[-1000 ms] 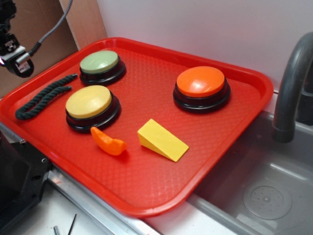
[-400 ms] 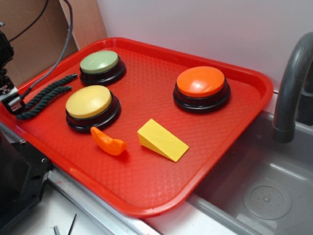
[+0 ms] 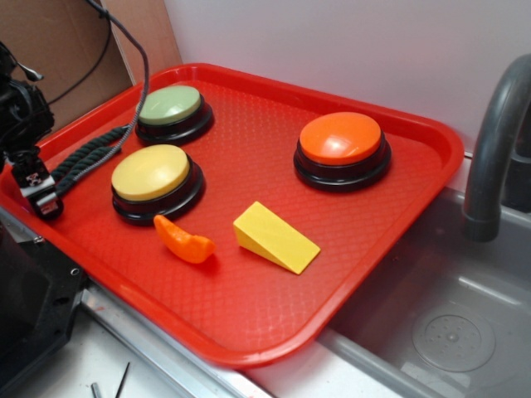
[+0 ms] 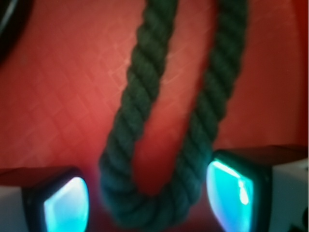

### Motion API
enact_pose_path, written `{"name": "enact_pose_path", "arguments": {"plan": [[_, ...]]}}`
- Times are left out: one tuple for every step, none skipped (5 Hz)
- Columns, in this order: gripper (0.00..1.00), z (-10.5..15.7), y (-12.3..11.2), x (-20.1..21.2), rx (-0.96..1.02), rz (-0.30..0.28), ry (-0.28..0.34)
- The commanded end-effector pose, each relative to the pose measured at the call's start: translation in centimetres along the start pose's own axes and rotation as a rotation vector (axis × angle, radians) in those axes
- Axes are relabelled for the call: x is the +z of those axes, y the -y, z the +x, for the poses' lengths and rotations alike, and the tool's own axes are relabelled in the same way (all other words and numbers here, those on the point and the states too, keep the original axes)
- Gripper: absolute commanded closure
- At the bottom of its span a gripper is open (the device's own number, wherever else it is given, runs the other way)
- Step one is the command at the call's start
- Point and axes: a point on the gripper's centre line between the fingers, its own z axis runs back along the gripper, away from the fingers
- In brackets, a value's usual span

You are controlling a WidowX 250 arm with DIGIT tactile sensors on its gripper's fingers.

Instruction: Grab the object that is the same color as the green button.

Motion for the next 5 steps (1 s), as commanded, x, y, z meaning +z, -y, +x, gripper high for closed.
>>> {"name": "enact_pose_path", "arguments": {"plan": [[0.45,1.39,0.63,-1.00,-0.003,0.012,0.003],[1.00,1.26,0.54,-0.86,0.015,0.014,0.022],[1.00,1.18,0.70,-0.90,0.009,0.009,0.024],[1.00,1.06,0.78,-1.12,0.005,-0.003,0.027],[1.00,0.86,0.76,-1.33,0.030,-0.030,0.012]]}}
